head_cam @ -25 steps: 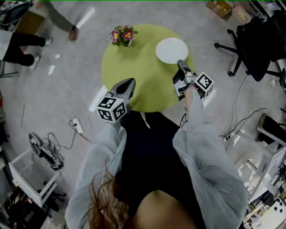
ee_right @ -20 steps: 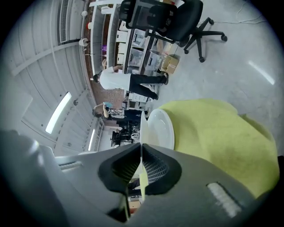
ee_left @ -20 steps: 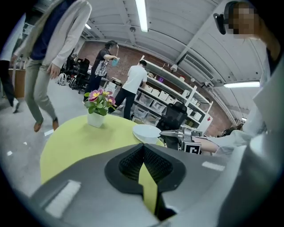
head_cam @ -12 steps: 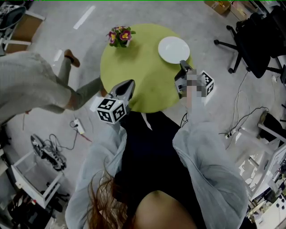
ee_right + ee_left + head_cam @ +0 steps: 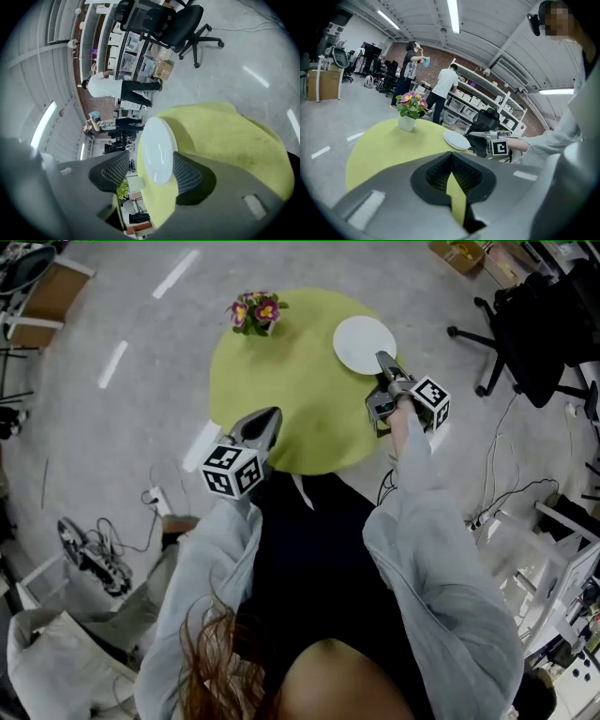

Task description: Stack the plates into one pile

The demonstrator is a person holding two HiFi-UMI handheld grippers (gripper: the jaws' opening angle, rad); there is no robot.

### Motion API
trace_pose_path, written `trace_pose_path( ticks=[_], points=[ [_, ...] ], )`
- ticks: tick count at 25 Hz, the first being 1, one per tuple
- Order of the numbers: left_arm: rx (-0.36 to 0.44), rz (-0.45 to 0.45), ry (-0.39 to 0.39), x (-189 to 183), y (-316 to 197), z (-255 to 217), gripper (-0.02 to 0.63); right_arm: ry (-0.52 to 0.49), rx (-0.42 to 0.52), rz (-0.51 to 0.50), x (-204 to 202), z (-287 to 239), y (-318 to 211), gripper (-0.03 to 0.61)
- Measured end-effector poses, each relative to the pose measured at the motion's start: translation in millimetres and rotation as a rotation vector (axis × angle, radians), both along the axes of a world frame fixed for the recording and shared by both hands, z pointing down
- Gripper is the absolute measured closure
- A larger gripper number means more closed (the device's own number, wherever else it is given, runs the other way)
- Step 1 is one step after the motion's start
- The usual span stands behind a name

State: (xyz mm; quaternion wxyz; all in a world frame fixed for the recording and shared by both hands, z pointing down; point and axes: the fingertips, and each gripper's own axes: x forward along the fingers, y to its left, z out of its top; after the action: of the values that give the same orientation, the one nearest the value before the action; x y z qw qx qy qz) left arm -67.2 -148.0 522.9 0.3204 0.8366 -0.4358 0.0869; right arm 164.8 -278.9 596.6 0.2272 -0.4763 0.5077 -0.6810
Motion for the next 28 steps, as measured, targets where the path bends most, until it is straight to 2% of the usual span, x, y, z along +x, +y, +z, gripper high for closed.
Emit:
trace_pose_path(
  ticks=[4, 10, 13, 22, 28],
  points=[
    [0.001, -0.016, 0.007, -5.4, 3.8, -0.8, 0.601, 0.031, -0.084, -0.008, -2.0, -0.9, -7.0, 0.234],
    [0.003, -0.044, 0.022, -14.7, 8.7, 0.1, 0.601, 0.093, -0.206, -0.046, -7.5, 2.2, -29.0, 0.078],
    [0.005, -0.056, 0.029, -18.3, 10.4, -1.4, 0.601, 0.132, -0.250, -0.052, -11.4, 1.9, -36.4, 0.026],
    [0.019, -0.079, 0.046, -26.6, 11.3, -4.6, 0.601, 0.163, -0.329, -0.039, -12.0, 10.9, -35.4, -0.002],
    [0.040, -0.085, 0.053, -24.1, 6.7, -11.1, 0.601, 0.150, -0.319, -0.054, -14.2, 9.3, -31.8, -0.002]
  ],
)
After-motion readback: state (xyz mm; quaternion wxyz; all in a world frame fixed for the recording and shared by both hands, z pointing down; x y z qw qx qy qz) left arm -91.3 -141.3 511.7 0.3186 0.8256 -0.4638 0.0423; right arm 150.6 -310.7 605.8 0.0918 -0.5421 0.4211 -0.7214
